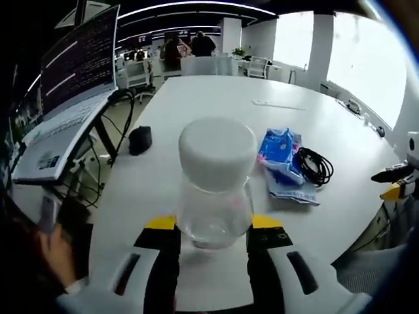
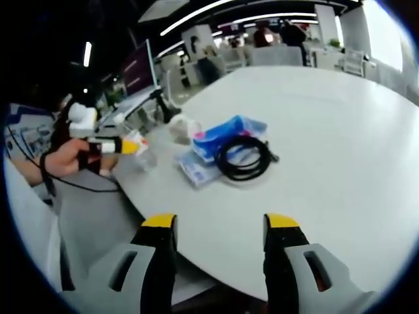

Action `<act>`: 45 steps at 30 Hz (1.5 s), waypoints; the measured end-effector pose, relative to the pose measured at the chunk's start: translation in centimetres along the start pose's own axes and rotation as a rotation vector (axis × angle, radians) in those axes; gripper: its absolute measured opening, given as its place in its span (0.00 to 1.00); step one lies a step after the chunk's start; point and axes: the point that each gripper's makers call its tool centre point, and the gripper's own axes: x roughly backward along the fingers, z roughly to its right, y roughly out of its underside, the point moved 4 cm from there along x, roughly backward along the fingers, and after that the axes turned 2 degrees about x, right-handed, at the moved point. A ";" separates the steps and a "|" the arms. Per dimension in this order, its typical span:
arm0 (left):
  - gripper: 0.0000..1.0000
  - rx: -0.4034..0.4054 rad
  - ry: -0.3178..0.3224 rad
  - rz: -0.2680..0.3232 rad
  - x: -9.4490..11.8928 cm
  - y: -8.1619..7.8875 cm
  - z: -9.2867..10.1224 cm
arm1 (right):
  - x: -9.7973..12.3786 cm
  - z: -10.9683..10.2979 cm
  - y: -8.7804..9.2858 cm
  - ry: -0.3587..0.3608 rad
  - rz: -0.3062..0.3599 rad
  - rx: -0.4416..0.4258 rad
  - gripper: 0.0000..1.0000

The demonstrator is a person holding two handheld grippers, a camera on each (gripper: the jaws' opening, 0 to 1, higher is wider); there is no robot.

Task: Arrange the tabletop items into an orderly group along one side of the table until the central work area is clear of visible clutter.

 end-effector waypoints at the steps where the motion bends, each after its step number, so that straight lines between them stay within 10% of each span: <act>1: 0.38 0.003 -0.001 -0.001 0.0 -0.1 -0.1 | 0.0 0.0 0.0 0.001 -0.001 -0.001 0.51; 45: 0.39 0.118 -0.042 0.001 -5.0 -4.8 -3.3 | 0.0 0.4 0.5 0.011 -0.009 -0.012 0.51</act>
